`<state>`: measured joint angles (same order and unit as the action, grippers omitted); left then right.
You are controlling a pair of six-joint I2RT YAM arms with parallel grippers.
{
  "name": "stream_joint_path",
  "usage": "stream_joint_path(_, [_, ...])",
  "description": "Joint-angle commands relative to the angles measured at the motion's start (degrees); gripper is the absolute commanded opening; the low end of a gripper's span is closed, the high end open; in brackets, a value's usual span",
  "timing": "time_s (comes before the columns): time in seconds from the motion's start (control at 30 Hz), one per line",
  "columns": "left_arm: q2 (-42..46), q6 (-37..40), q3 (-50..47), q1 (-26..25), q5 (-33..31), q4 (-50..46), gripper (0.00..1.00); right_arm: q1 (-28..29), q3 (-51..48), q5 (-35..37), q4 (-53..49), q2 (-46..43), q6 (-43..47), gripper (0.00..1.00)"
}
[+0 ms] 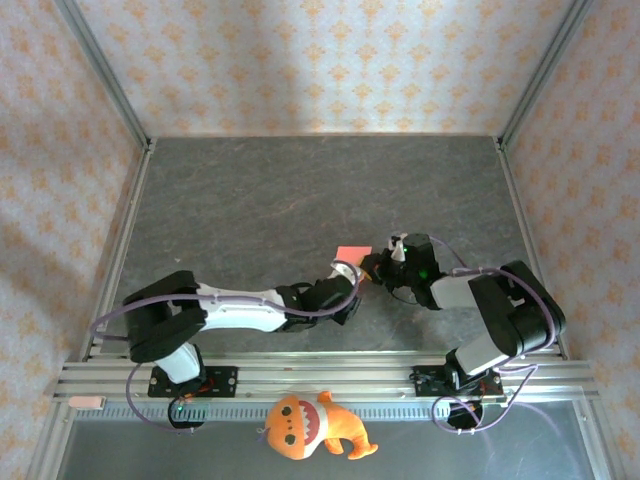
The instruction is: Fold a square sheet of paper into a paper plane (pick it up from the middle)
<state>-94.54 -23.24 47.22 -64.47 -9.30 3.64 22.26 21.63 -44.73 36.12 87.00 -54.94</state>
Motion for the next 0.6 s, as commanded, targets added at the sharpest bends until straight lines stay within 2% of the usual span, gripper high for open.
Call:
stream_joint_path(0.0, [-3.27, 4.08, 3.88, -2.59, -12.02, -5.92, 0.49, 0.42, -0.97, 1.31, 1.47, -1.37, -0.53, 0.00])
stream_joint_path(0.17, [-7.32, 4.81, 6.84, -4.74, -17.56, -9.06, 0.49, 0.44, -1.06, 1.31, 1.34, -1.55, -0.65, 0.00])
stream_joint_path(0.57, [-11.10, 5.93, 8.78, -5.67, -21.88, -10.87, 0.44, 0.49, -0.27, 0.96, 0.97, -1.62, -0.70, 0.00])
